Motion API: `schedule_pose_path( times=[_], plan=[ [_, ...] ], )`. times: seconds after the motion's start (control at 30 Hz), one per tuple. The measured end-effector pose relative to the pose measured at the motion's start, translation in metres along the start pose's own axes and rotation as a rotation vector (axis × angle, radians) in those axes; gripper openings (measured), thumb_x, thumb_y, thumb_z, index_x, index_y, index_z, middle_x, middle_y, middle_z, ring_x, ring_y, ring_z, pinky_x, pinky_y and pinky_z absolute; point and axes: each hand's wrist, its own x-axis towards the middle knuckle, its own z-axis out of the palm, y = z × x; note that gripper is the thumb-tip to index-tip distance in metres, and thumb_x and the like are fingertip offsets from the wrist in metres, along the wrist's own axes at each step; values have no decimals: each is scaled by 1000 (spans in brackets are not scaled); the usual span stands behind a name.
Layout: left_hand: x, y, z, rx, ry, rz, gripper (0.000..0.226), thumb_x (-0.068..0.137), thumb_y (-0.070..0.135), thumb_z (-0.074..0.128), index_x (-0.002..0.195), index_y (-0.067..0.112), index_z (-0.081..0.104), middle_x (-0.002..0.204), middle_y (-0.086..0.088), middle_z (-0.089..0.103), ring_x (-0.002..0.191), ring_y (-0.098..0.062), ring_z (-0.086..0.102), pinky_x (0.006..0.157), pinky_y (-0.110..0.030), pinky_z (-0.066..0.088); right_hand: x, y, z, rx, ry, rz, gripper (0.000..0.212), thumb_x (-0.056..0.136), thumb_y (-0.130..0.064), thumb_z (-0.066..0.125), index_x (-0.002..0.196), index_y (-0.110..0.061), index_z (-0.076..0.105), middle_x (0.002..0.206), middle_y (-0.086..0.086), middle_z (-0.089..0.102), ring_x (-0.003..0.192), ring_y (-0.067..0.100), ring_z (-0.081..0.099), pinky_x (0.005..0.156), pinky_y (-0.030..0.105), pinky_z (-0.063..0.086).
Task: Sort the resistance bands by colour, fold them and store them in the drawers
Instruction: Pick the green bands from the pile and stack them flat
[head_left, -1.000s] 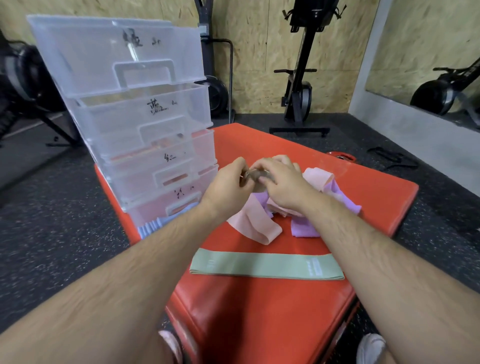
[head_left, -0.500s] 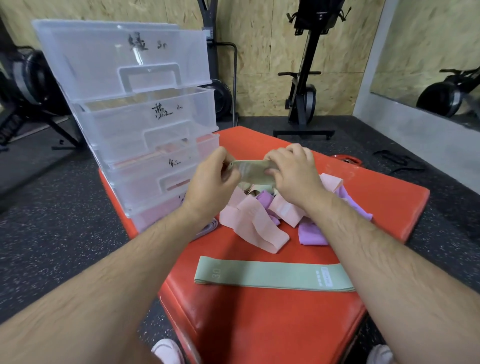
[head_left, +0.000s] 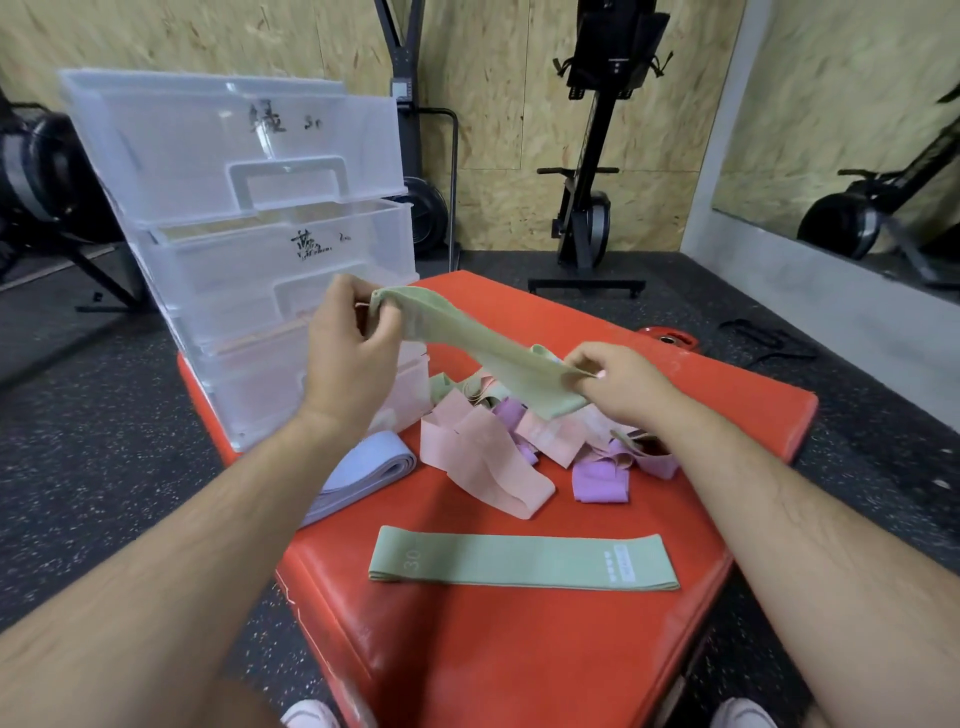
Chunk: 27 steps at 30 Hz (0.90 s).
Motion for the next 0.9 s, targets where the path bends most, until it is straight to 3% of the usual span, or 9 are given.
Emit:
schedule_pose_path(
  times=[0.07, 0.17, 0.27, 0.33, 0.43, 0.57, 0.6, 0.73, 0.9],
  plan=[
    [0, -3, -5, 16, -49, -75, 9, 92, 15, 56, 87, 9, 52, 73, -3, 54, 65, -14, 49, 59, -47, 52, -9, 3, -16, 272, -88, 68, 7, 88, -22, 75, 94, -21, 72, 94, -1, 74, 86, 12, 65, 78, 29, 48],
    [-1, -12, -9, -11, -99, -215, 9, 89, 13, 57, 88, 5, 54, 71, -1, 61, 67, -18, 62, 65, -44, 57, -27, 4, -39, 410, -201, 113, 24, 78, -33, 83, 98, -20, 77, 97, 1, 77, 93, 15, 68, 86, 31, 50],
    [-2, -26, -15, -48, -195, -370, 9, 89, 17, 62, 85, 11, 56, 76, -9, 68, 77, -30, 72, 64, -34, 58, -48, 4, -55, 549, -275, 147, 37, 71, -36, 80, 95, -7, 74, 87, 3, 73, 81, 12, 65, 74, 24, 48],
    [-6, -39, -19, -68, -267, -447, 12, 90, 18, 65, 85, 11, 56, 71, -6, 71, 72, -25, 72, 70, -40, 58, -64, 4, -61, 647, -348, 189, 45, 73, -36, 76, 99, 1, 70, 90, 8, 70, 81, 17, 65, 70, 25, 51],
    [-12, -49, -26, -94, -322, -551, 13, 91, 14, 67, 83, 10, 57, 75, -10, 68, 73, -27, 70, 78, -45, 60, -80, 5, -66, 664, -439, 244, 44, 81, -36, 69, 109, -2, 70, 103, 13, 73, 90, 22, 69, 81, 31, 55],
    [-20, -48, -41, -86, -510, -632, 7, 92, 7, 66, 89, 2, 61, 92, -18, 66, 80, -26, 65, 64, -28, 60, -93, 15, -66, 612, -440, 298, 69, 74, -40, 80, 116, 11, 62, 99, 16, 65, 85, 24, 61, 73, 31, 48],
    [-24, -50, -46, -30, -574, -636, 8, 91, 8, 67, 90, 1, 63, 91, -17, 67, 79, -24, 65, 65, -28, 58, -96, 19, -66, 599, -439, 305, 65, 77, -37, 80, 116, 11, 62, 98, 15, 66, 86, 23, 61, 74, 31, 49],
    [-41, -58, -62, 142, -764, -636, 21, 89, 11, 71, 97, -7, 64, 83, -18, 61, 70, -20, 59, 63, -25, 54, -111, 26, -67, 420, -481, 291, 17, 91, -5, 67, 105, 5, 66, 93, 15, 64, 76, 16, 65, 69, 25, 56],
    [-65, -58, -64, 245, -825, -567, 21, 85, 11, 77, 102, 5, 66, 73, -9, 60, 57, -15, 57, 50, -19, 48, -127, 29, -51, 298, -499, 278, 30, 89, 4, 68, 116, -9, 62, 83, 12, 58, 60, 14, 59, 59, 25, 56]
  ],
)
